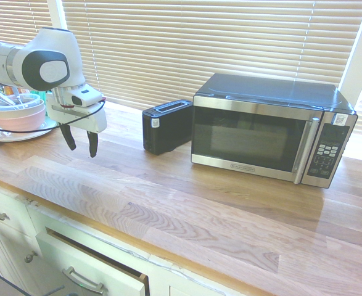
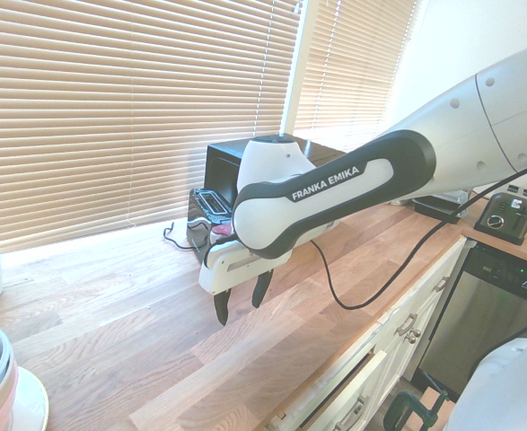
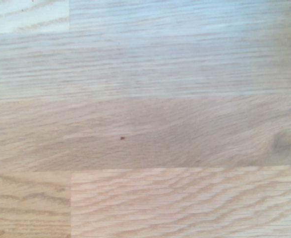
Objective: Press the toaster
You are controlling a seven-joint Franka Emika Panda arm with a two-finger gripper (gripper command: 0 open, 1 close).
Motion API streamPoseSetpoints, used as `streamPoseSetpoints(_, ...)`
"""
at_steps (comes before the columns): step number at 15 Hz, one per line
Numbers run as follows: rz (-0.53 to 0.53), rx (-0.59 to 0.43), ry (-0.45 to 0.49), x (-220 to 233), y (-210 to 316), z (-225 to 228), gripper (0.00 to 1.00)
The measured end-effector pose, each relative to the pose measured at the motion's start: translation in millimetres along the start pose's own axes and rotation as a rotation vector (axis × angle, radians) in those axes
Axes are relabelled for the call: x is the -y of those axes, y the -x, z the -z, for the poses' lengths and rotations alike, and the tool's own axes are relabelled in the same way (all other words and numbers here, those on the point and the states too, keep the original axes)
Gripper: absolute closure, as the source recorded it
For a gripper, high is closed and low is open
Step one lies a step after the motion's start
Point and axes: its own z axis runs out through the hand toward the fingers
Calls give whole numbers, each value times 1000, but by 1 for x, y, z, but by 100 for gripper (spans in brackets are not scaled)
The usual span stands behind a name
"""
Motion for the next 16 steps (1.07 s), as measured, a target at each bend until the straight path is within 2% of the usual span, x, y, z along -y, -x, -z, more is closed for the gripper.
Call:
streamPoseSetpoints(4,10,-30,-12,2,-3,2,0)
streamPoseSetpoints(7,-32,-128,-74,1,-22,16,0)
streamPoseSetpoints(11,-112,-286,-143,2,-62,56,0)
streamPoseSetpoints(16,-196,-427,-152,19,-116,95,0)
